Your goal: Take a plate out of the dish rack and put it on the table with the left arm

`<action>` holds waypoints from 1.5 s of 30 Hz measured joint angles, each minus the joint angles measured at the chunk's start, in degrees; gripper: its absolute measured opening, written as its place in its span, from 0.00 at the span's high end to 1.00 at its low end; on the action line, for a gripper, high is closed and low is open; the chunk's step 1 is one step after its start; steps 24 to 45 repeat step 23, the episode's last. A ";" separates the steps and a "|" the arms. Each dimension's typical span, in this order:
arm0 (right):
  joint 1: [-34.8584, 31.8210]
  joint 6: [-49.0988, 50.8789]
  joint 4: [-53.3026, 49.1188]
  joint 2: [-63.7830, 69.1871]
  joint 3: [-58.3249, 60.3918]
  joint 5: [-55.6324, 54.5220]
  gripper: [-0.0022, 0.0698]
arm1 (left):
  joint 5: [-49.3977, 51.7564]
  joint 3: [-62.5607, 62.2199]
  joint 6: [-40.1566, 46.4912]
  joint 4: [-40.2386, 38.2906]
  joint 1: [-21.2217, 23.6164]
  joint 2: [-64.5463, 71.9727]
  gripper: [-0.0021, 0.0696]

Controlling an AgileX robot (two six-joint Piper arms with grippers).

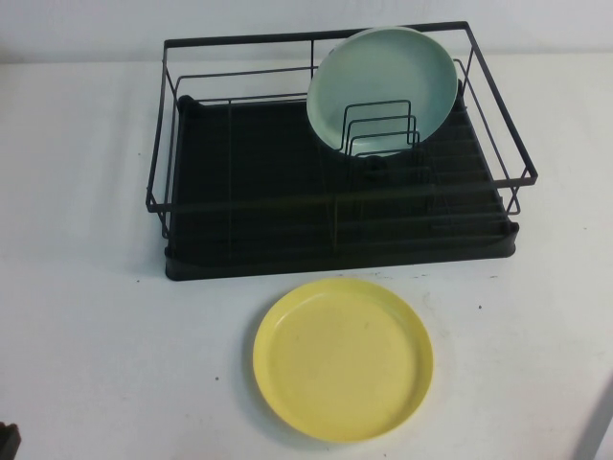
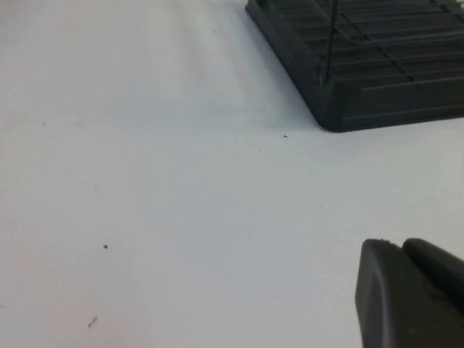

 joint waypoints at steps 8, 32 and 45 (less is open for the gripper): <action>0.00 0.00 0.00 0.00 0.00 0.00 1.00 | 0.00 0.00 6.04 -0.68 0.00 0.00 0.97; 0.00 0.00 0.00 0.00 0.00 0.00 1.00 | 0.00 0.00 6.04 -1.04 0.00 0.00 0.97; 0.00 0.00 0.00 0.00 0.00 0.00 1.00 | 0.00 0.00 6.04 -1.04 0.00 0.00 0.97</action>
